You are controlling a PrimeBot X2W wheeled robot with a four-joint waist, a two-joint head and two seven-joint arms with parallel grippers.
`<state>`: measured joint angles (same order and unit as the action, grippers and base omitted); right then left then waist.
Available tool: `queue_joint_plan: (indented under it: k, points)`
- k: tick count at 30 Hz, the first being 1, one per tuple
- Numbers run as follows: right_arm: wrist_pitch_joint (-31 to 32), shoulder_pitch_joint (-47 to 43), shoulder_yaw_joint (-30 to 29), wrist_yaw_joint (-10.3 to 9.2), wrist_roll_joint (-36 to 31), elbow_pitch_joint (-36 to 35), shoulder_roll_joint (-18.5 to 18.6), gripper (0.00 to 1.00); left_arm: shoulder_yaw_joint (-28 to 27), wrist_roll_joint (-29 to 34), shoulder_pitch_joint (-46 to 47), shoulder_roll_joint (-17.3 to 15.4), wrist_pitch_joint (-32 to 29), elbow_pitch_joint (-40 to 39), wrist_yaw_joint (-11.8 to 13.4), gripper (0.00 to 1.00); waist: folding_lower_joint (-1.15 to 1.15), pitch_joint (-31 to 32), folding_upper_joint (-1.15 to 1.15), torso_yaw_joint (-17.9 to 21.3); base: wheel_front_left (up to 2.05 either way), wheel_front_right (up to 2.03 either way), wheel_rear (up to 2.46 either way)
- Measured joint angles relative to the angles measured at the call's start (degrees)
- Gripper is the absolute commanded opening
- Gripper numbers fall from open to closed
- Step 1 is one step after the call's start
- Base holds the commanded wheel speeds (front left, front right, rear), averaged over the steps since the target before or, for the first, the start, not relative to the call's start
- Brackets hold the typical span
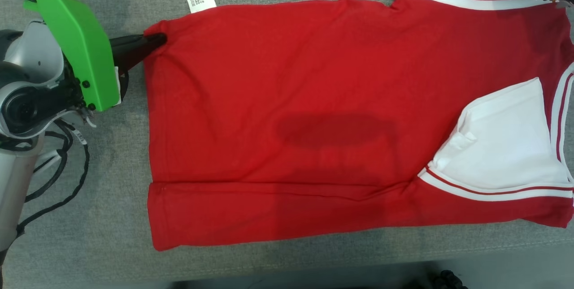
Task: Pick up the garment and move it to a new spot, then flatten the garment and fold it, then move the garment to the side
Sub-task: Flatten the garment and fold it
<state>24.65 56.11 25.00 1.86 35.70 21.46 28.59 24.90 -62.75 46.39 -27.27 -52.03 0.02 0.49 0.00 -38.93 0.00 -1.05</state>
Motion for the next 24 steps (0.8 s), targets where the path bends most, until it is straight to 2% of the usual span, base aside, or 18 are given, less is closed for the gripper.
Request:
queue_joint_plan:
  k: [9,12,16,19,21,23,24]
  points:
    - [-0.13,1.25,-0.75,-0.45,0.05,2.89,-0.04,1.0,0.94,0.1,1.16,1.25,0.05,0.51,-0.58,0.0,0.0,-0.35,0.0,-1.18,0.0,0.0,0.0]
    - [-0.13,1.5,-0.78,-0.46,0.07,3.52,-0.16,0.85,1.02,0.15,1.4,1.27,0.13,0.47,-0.97,0.0,0.0,-0.62,0.0,-1.39,0.0,0.0,0.0]
    - [-0.36,2.17,-0.69,-0.44,0.05,4.74,-0.41,0.91,1.15,0.2,1.88,1.57,0.47,0.86,-1.05,0.0,0.0,-0.97,0.0,-1.8,0.0,0.0,0.0]
    - [-0.42,2.48,-0.68,-0.43,0.05,5.27,-0.64,0.76,1.2,0.45,1.97,1.82,0.64,1.11,-1.47,0.0,0.0,-1.02,0.0,-1.99,0.0,0.0,0.0]
    - [-0.42,2.84,-0.68,-0.37,0.07,5.77,-0.76,0.49,1.23,0.45,2.06,2.01,0.65,1.25,-1.51,0.0,0.0,-1.06,0.0,-2.13,0.0,0.0,0.0]
    - [-0.41,3.34,-0.65,-0.27,0.07,6.23,-0.86,0.4,1.23,0.45,2.13,2.2,0.65,1.32,-1.52,0.0,0.0,-1.14,0.0,-2.27,0.0,0.0,0.0]
    - [-0.41,3.45,-0.63,0.01,0.07,6.38,-0.9,0.4,1.23,0.45,2.19,2.26,0.66,1.34,-1.54,0.0,0.0,-1.18,0.0,-2.34,0.0,0.0,0.0]
